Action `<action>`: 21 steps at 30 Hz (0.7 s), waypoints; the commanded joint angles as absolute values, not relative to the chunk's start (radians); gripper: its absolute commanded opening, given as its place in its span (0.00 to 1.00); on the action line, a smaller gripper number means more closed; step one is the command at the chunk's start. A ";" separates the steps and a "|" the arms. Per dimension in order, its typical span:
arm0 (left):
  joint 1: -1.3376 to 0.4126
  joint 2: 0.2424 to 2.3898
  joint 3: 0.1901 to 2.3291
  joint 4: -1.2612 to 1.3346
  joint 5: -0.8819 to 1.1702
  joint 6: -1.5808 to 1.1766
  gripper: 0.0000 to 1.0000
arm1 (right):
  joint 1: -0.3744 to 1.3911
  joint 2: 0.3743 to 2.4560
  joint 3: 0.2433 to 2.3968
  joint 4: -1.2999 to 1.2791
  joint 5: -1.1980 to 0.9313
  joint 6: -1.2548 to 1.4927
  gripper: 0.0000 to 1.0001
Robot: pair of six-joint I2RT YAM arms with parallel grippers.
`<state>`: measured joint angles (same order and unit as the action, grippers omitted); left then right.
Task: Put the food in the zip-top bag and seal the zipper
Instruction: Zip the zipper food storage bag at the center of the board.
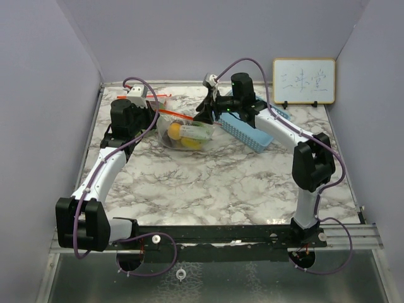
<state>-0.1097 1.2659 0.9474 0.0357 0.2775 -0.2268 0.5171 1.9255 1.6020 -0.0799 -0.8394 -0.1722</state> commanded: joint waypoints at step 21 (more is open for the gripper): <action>-0.107 1.226 0.936 0.072 0.306 -0.239 0.00 | 0.538 1.969 1.632 -0.136 -0.855 -0.166 0.23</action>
<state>-0.1097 1.2606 0.9474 0.0364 0.2817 -0.2310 0.5312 1.9453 1.6035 -0.1051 -0.8501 -0.1616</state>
